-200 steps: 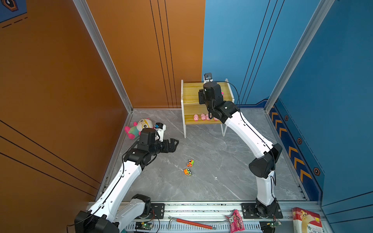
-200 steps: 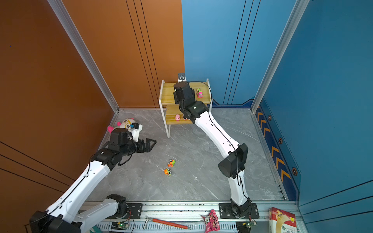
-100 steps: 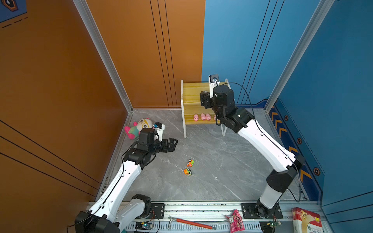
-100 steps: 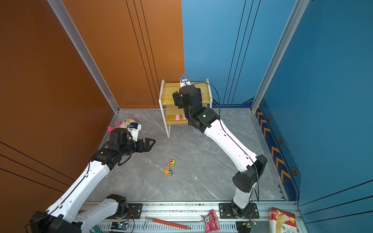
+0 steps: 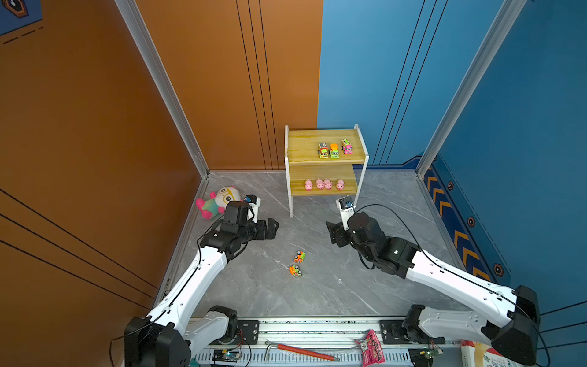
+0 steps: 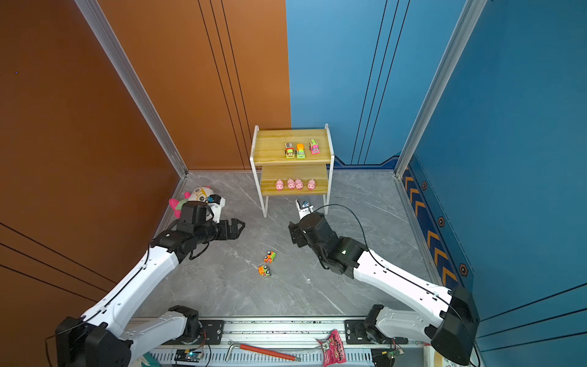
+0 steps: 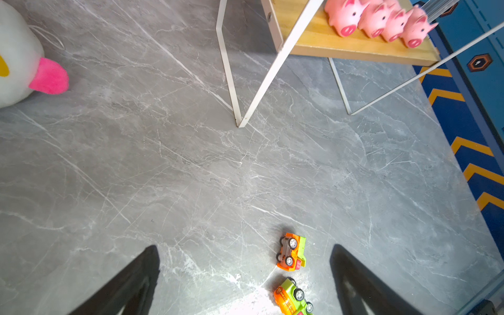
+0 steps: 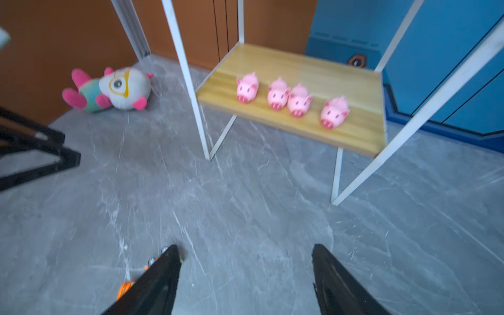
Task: Organize plastic toys on shelves
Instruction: Move the plastic toy to the center of the table.
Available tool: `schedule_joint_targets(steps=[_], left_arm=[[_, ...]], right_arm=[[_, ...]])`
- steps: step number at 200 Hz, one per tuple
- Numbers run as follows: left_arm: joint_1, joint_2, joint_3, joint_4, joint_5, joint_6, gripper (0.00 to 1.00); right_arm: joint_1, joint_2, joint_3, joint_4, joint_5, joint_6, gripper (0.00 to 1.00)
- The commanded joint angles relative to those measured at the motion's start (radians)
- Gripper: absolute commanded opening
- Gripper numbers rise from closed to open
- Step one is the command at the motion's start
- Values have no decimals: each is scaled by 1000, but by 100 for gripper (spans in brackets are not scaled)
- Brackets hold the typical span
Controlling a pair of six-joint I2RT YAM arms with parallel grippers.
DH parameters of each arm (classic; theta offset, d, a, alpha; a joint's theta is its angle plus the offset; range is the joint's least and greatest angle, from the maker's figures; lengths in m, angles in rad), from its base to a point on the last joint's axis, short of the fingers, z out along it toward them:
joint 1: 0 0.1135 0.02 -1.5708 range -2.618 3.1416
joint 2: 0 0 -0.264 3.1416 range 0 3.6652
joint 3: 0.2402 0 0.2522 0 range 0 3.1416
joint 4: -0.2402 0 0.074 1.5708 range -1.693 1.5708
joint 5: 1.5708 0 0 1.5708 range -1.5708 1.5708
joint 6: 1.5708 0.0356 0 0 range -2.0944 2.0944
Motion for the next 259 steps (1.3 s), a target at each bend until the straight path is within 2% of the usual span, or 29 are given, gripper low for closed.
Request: schedule_joint_targets(steps=[1,44,88,127,178,211,259], left_arm=[[-9,18,8,-35,-36,25,98],[-8,42,21,-53,-52,33,98],[-2,44,23,-56,-55,35,98],[7,49,29,-56,-36,30,98],[9,42,28,-56,-33,28,98],[12,42,29,-55,-26,27,98],[16,42,30,-55,-20,24,98]], right_arm=[[73,55,-48,59,-86,47,75],[232,249,9,64,-104,-50,69],[326,385,79,47,-107,-37,63],[332,483,144,32,-118,26,58],[333,655,292,-101,-43,116,51],[327,710,348,-194,31,165,49],[312,751,370,-228,19,196,46]])
